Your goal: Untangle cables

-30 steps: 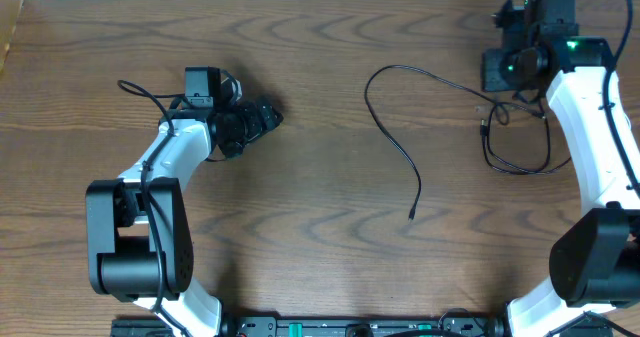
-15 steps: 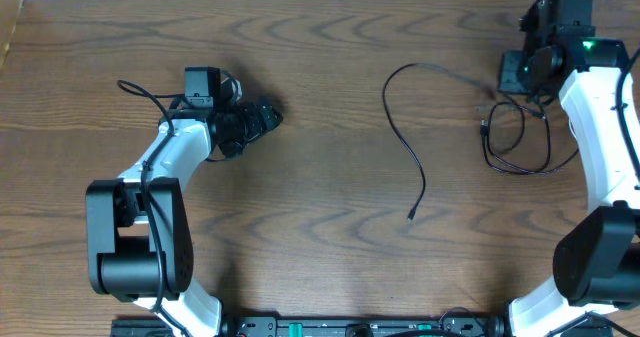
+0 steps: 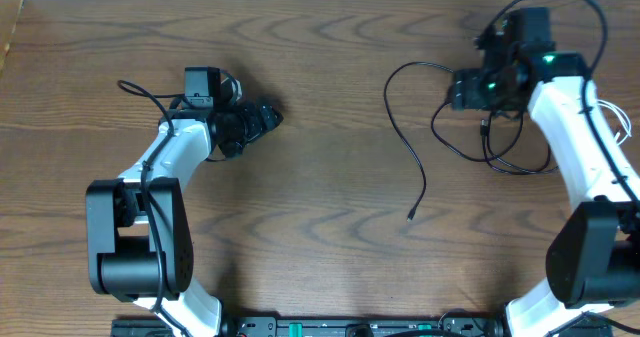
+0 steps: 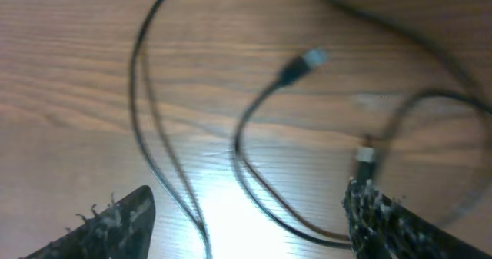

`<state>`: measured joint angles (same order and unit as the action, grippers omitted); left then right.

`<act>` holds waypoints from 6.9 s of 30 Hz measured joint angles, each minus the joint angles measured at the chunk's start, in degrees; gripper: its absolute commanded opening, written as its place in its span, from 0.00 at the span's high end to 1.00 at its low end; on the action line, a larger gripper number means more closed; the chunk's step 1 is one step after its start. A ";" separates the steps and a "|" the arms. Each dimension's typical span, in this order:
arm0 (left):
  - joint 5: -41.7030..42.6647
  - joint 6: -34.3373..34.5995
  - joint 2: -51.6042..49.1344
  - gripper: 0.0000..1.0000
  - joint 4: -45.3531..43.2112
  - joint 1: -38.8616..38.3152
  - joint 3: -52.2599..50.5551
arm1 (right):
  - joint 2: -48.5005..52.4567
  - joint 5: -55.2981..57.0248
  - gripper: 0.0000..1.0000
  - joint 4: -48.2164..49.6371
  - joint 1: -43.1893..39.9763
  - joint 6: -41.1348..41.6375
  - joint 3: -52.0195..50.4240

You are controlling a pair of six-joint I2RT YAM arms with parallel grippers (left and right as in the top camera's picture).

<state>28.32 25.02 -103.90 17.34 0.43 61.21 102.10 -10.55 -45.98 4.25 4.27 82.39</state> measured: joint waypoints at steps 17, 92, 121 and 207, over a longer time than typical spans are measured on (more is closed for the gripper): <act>-0.02 0.00 0.00 0.06 -0.02 0.00 0.00 | 0.00 1.11 0.62 26.45 13.55 -4.37 -20.98; 0.00 0.00 0.00 0.06 0.02 0.00 0.00 | -0.33 21.64 0.99 33.42 3.32 -13.38 -31.69; -1.68 -5.42 0.00 0.02 0.39 0.00 0.00 | -12.22 -9.86 0.01 27.17 3.13 -11.21 -31.67; -1.73 -5.42 0.00 0.02 0.42 0.00 0.00 | -60.24 -10.47 0.01 9.66 3.19 -11.19 -31.80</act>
<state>26.59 19.59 -103.90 17.76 0.43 61.21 41.87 -21.02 -36.32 7.44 -6.92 50.59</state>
